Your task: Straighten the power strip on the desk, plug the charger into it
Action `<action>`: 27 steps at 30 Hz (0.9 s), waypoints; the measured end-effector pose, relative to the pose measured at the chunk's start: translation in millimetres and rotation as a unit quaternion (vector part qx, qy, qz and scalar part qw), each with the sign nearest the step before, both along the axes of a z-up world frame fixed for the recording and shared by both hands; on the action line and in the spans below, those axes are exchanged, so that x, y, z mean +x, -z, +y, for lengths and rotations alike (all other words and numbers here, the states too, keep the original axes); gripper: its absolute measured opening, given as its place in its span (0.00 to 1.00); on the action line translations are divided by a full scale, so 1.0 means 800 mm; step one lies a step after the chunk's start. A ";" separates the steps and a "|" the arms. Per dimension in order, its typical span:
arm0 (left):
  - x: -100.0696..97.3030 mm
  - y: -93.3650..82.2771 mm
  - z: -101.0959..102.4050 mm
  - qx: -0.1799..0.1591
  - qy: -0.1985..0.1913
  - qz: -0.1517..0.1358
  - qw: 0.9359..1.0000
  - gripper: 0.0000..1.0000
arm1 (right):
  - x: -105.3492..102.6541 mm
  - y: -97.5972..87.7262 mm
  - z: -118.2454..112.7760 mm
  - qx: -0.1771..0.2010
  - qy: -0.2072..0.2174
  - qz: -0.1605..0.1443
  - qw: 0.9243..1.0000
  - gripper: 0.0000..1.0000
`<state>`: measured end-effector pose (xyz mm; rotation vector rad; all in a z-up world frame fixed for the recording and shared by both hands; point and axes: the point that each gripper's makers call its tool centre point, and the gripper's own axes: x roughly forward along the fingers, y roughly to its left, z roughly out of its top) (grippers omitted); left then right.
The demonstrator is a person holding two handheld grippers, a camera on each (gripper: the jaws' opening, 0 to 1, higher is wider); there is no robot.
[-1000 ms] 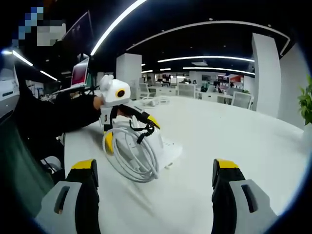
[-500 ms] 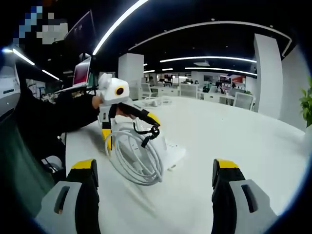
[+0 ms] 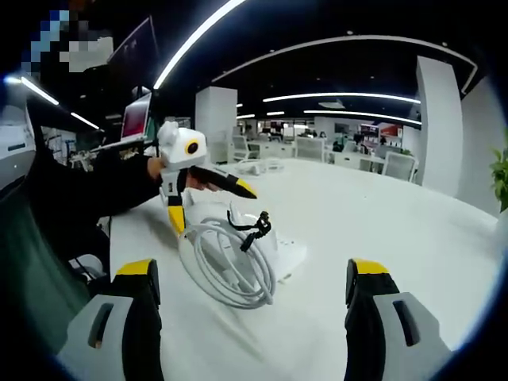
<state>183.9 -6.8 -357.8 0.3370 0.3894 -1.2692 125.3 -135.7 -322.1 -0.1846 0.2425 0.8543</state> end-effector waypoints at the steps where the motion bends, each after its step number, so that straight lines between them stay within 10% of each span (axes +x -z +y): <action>1: 0.002 -0.002 0.003 0.001 -0.011 -0.002 1.000 0.99 | -0.001 -0.001 0.001 -0.001 -0.001 0.000 1.000 0.97; 27: -0.032 -0.041 0.017 -0.025 -0.058 -0.008 0.998 0.98 | 0.002 -0.016 0.013 0.000 -0.012 -0.012 1.000 0.97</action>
